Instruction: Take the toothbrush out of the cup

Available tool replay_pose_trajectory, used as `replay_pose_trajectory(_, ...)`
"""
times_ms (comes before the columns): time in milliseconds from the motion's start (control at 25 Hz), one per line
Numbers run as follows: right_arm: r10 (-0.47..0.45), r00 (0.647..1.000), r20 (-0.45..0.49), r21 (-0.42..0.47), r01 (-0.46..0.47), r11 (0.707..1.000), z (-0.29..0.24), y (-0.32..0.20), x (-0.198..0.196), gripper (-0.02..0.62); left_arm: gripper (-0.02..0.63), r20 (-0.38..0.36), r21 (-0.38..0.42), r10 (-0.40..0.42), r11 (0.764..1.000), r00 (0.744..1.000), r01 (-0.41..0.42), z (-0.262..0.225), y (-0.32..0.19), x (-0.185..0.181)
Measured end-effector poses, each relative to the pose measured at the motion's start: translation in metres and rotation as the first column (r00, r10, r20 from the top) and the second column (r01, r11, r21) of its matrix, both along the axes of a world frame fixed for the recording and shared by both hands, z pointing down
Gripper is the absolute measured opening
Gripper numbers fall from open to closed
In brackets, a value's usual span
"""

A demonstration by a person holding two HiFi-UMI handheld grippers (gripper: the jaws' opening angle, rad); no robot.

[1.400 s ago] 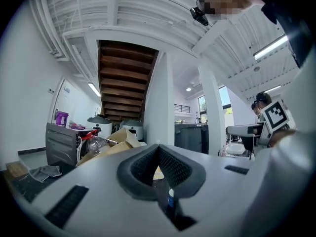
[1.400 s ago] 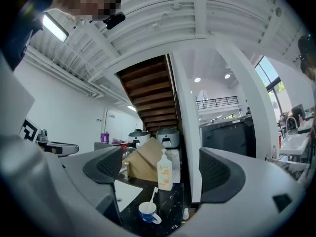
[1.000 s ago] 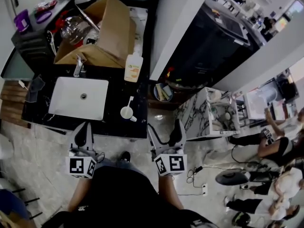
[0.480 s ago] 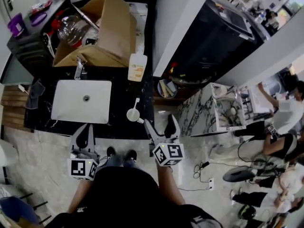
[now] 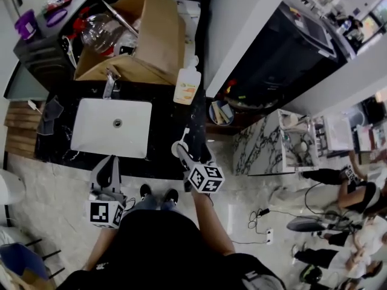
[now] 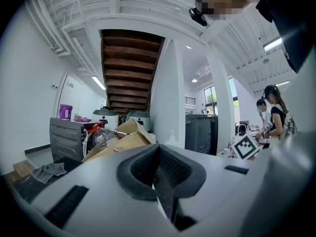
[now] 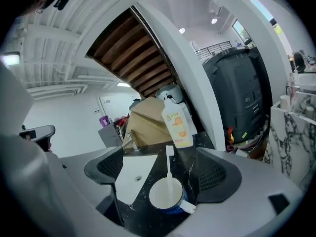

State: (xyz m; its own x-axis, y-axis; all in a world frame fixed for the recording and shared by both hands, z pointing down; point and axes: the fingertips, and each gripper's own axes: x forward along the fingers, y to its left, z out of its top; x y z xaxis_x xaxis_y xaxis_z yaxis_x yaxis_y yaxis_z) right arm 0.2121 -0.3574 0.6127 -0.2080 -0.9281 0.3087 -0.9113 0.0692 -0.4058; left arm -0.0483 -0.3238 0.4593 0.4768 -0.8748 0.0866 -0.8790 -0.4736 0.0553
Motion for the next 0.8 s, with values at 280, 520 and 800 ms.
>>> replay_pose_trajectory(280, -0.024, 1.0, -0.009, -0.155, 0.022, 0.988, 0.052, -0.028, -0.007, 0.453, 0.005, 0.081, 0.014, -0.018, 1.0, 0.997, 0.017, 0.008, 0.0, -0.007)
replay_pose_trajectory(520, -0.044, 0.997, -0.07, -0.232, 0.026, 0.972, 0.074, -0.042, -0.007, 0.293, 0.005, 0.08, 0.011, -0.044, 0.999, 0.996, 0.043, 0.011, 0.003, -0.016)
replay_pose_trajectory(800, -0.074, 0.988, -0.137, -0.269, 0.035, 0.962, 0.081, -0.048, -0.011, 0.175, 0.005, 0.051, -0.02, -0.082, 0.996, 0.995, 0.083, 0.016, 0.001, -0.03)
